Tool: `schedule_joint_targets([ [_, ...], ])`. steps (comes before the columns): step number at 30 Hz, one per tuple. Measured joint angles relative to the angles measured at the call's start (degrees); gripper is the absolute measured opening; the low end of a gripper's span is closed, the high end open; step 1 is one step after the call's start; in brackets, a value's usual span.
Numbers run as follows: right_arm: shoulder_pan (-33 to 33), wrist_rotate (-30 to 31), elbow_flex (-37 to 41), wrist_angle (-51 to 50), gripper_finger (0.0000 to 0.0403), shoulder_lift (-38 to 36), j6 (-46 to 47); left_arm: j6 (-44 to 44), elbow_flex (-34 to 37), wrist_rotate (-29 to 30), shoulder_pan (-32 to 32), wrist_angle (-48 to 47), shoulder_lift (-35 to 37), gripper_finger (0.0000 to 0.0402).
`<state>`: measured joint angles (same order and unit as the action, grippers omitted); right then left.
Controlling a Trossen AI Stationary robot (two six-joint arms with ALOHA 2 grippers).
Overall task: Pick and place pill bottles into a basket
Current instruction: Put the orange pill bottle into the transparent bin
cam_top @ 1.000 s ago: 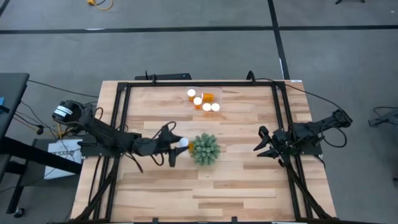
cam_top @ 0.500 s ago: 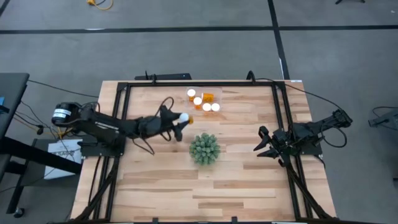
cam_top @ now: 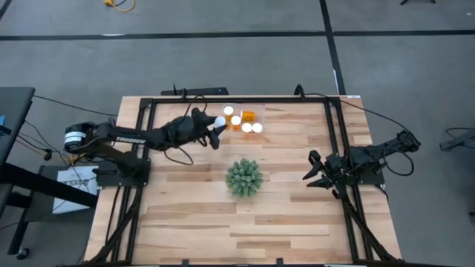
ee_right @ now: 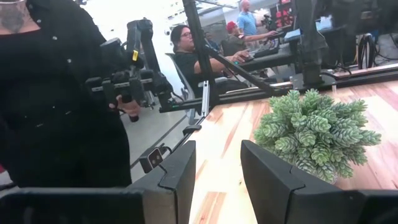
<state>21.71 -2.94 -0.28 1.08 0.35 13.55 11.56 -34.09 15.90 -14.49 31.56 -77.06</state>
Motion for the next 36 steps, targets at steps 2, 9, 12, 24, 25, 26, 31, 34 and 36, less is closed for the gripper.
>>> schedule_joint_targets([
  [2, 0.0, 0.0, 0.0, 0.0, 0.012, 0.0, 0.0, -0.2, -1.3, -2.2, -1.7, -1.5, -1.0, 0.019],
  [9, 0.0, 0.0, 0.0, 0.0, 0.012, 0.0, 0.0, -1.4, -4.7, -6.9, -4.9, -5.5, -6.1, 0.0193],
  [12, 0.0, 0.0, 0.0, 0.0, 0.012, 0.0, 0.0, -1.7, -5.8, -8.2, -5.4, -5.8, -7.8, 0.019],
  [24, 0.0, 0.0, 0.0, 0.0, 0.012, 0.0, 0.0, -4.9, -7.4, -6.5, -8.4, -8.7, -9.5, 0.0189],
  [25, 0.0, 0.0, 0.0, 0.0, 0.012, 0.0, 0.0, -4.8, -7.4, -6.8, -8.7, -8.8, -10.1, 0.019],
  [26, 0.0, 0.0, 0.0, 0.0, 0.012, 0.0, 0.0, -4.5, -7.4, -7.1, -8.8, -8.7, -10.7, 0.019],
  [31, 0.0, 0.0, 0.0, 0.0, 0.012, 0.0, 0.0, -3.1, -7.4, -8.1, -8.9, -8.3, -14.6, 0.0191],
  [34, 0.0, 0.0, 0.0, 0.0, 0.012, 0.0, 0.0, -1.5, -7.4, -9.0, -8.9, -7.5, -16.0, 0.019],
  [36, 0.0, 0.0, 0.0, 0.0, 0.012, 0.0, 0.0, -1.0, -7.4, -9.0, -8.9, -7.5, -16.7, 0.0191],
])
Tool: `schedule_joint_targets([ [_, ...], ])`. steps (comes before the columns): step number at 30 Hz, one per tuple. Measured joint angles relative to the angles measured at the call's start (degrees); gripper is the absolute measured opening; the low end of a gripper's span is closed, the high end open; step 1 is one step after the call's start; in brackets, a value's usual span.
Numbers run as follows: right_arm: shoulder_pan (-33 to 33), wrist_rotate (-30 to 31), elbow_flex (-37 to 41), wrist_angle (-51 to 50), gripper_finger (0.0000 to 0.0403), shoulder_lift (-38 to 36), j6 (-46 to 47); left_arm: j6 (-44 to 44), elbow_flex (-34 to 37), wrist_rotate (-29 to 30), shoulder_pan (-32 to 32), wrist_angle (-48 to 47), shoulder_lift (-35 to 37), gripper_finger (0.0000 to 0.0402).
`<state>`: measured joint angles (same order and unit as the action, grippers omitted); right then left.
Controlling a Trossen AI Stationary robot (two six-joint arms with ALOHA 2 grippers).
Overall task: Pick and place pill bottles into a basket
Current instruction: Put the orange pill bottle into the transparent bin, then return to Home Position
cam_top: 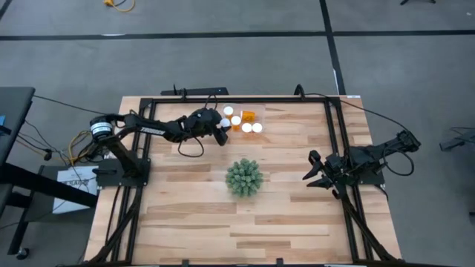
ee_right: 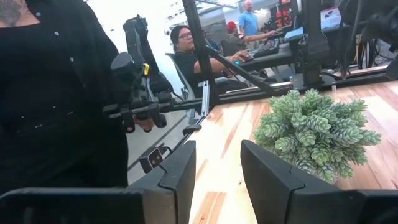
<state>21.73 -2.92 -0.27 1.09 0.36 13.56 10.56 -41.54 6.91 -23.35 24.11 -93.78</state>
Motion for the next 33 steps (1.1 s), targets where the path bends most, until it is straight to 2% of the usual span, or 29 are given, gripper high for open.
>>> schedule_joint_targets([
  [18, 0.0, 0.0, 0.0, 0.0, 0.012, 0.0, 0.0, 0.0, 0.0, -0.2, 0.0, -0.1, -0.2, 0.02],
  [26, 0.0, 0.0, 0.0, 0.0, 0.012, 0.0, 0.0, 0.0, 0.0, -2.1, 0.0, 4.7, -0.2, 0.0243],
  [33, 0.0, 0.0, 0.0, 0.0, 0.012, 0.0, 0.0, 0.1, 0.0, -1.6, -0.2, 4.5, -0.2, 0.0275],
])
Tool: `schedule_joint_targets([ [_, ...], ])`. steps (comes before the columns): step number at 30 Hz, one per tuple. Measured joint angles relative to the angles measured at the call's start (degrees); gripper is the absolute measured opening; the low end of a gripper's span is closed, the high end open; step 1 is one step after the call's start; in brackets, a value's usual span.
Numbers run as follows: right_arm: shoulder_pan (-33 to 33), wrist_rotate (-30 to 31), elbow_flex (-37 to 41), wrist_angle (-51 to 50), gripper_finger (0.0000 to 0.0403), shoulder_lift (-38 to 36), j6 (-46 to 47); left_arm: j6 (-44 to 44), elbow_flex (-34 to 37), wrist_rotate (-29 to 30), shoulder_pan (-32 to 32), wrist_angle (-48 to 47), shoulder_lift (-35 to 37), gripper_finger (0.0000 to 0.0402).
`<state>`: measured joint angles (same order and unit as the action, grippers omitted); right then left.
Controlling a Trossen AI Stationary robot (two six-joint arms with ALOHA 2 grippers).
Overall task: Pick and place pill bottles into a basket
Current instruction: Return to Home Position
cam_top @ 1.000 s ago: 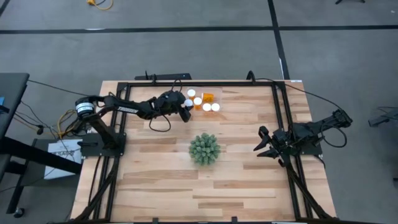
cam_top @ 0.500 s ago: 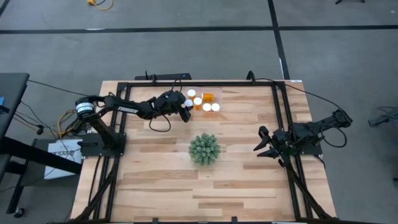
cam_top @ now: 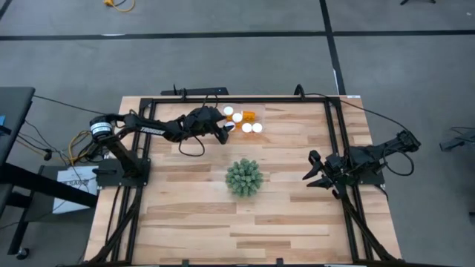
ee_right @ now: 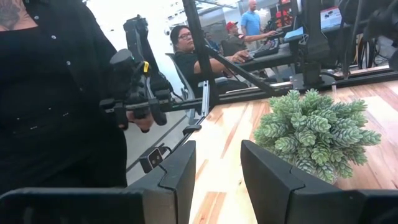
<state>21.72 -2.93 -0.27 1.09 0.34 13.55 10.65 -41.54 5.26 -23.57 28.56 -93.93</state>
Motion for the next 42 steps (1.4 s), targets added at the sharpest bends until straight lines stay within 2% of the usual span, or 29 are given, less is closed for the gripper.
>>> schedule_joint_targets([
  [5, 0.0, 0.0, 0.0, 0.0, 0.012, 0.0, 0.0, 2.6, 0.0, -0.5, 0.0, 0.1, 0.3, 0.0276],
  [9, 0.0, 0.0, 0.0, 0.0, 0.012, 0.0, 0.0, 3.7, 0.0, -5.7, 1.2, -0.7, 1.5, 0.0276],
  [11, 0.0, 0.0, 0.0, 0.0, 0.012, 0.0, 0.0, 2.1, 0.0, -6.1, 2.8, -2.1, 3.0, 0.0276],
  [16, 0.0, 0.0, 0.0, 0.0, 0.012, 0.0, 0.0, -4.9, 0.0, -6.1, 6.3, -10.0, 9.3, 0.0277],
  [21, 0.0, 0.0, 0.0, 0.0, 0.012, 0.0, 0.0, -8.1, 0.8, -6.3, 8.0, -15.8, 17.1, 0.0277],
  [32, 0.0, 0.0, 0.0, 0.0, 0.012, 0.0, 0.0, -6.7, 12.0, -6.4, 8.6, -15.4, 36.0, 0.0277],
  [42, 0.0, 0.0, 0.0, 0.0, 0.012, 0.0, 0.0, -1.8, 22.1, -5.9, 11.7, -10.2, 48.1, 0.0277],
])
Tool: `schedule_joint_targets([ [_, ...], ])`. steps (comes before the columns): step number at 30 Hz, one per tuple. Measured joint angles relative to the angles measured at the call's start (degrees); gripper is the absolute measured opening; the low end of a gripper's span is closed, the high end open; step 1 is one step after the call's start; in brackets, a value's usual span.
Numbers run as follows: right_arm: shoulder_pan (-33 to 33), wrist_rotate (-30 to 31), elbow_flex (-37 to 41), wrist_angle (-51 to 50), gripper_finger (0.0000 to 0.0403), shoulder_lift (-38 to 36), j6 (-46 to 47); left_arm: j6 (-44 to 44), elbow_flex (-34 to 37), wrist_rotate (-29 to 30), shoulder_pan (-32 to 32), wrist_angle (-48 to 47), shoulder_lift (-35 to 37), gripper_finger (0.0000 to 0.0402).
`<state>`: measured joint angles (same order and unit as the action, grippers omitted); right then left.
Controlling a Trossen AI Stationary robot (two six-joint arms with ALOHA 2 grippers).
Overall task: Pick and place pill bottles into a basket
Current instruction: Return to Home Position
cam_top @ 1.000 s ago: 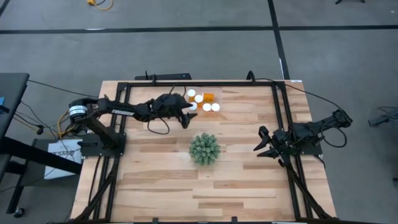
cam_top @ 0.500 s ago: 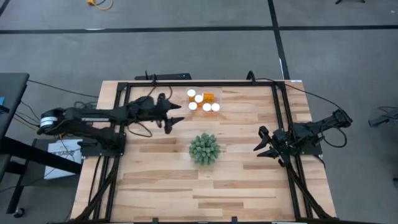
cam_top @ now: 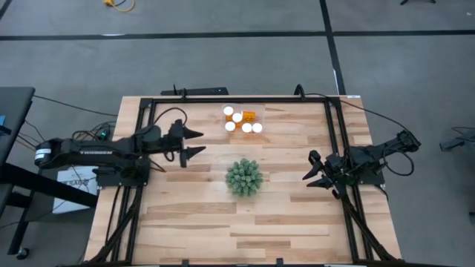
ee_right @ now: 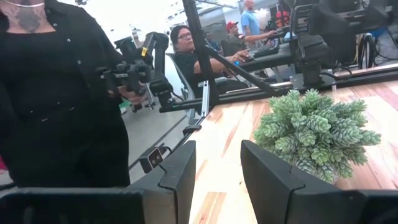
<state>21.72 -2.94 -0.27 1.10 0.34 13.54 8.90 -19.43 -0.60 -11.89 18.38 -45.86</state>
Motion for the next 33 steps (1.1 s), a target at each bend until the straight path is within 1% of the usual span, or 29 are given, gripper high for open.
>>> schedule_joint_targets([
  [15, 0.0, 0.0, 0.0, 0.0, 0.012, 0.0, 0.0, 6.1, 11.7, 1.4, 6.5, 19.1, 6.7, 0.0277],
  [20, 0.0, 0.0, 0.0, 0.0, 0.012, 0.0, 0.0, 6.5, 14.3, 1.3, 8.7, 18.9, 10.1, 0.0277],
  [27, 0.0, 0.0, 0.0, 0.0, 0.012, 0.0, 0.0, 8.0, 16.7, 1.4, 10.0, 16.3, 18.6, 0.0277],
  [30, 0.0, 0.0, 0.0, 0.0, 0.012, 0.0, 0.0, 8.0, 16.7, 1.3, 10.0, 13.0, 22.0, 0.0277],
  [33, 0.0, 0.0, 0.0, 0.0, 0.012, 0.0, 0.0, 8.0, 16.7, -0.4, 10.0, 9.4, 24.8, 0.0277],
])
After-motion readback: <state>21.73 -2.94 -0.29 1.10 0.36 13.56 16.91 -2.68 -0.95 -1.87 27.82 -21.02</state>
